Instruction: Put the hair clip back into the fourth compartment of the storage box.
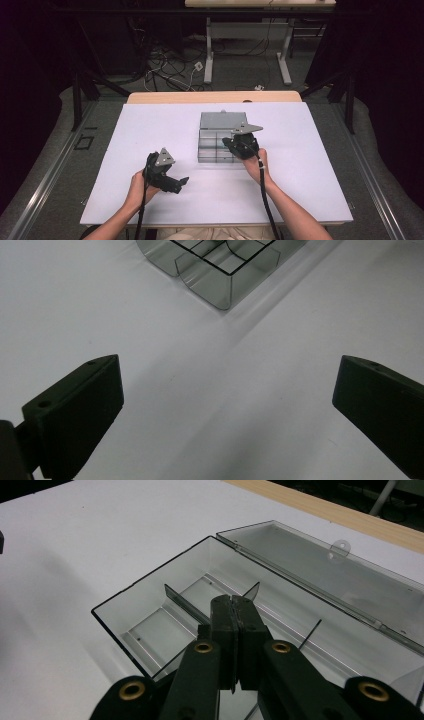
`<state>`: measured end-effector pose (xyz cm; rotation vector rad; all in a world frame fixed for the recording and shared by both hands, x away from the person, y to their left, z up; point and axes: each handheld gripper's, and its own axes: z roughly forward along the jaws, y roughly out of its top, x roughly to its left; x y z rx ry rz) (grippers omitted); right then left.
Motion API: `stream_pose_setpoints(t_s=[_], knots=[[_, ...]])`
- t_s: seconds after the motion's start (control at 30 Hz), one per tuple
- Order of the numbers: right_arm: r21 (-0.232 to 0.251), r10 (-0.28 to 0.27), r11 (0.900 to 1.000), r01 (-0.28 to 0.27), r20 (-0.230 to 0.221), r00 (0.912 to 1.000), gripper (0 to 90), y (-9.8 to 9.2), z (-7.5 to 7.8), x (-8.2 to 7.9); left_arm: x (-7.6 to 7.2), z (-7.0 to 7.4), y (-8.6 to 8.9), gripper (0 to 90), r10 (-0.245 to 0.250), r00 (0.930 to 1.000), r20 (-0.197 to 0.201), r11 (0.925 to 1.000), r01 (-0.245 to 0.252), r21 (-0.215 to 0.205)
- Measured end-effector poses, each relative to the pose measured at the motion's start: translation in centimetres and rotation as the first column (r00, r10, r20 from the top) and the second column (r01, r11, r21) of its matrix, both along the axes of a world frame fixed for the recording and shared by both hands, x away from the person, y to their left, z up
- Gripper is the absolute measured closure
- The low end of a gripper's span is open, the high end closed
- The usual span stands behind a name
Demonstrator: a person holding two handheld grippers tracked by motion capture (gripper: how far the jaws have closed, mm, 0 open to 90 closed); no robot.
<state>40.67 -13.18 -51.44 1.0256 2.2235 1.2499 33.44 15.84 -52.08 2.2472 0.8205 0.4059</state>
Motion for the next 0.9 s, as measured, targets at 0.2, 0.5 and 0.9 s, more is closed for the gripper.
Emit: stream_pose_setpoints(t_s=[0.2, 0.5, 0.9], knots=[[-0.009, 0.012, 1.000, -0.012, 0.004, 0.9999, 89.2, 0.8, -0.2, 0.1, 0.0, 0.0, 0.0, 0.0, -0.004, 1.0000, 0.002, 1.0000, 0.004, 0.001], [-0.017, 0.020, 1.000, -0.020, -0.005, 0.9998, 89.2, 1.6, -0.6, 0.4, 0.0, -0.1, -0.1, 0.0, -0.004, 1.0000, -0.002, 1.0000, 0.004, 0.002], [-0.036, 0.036, 0.999, -0.036, -0.006, 0.9993, 89.3, 2.8, -1.3, 0.8, 0.0, -0.1, -0.1, 0.0, -0.006, 1.0000, -0.002, 1.0000, 0.006, -0.003]])
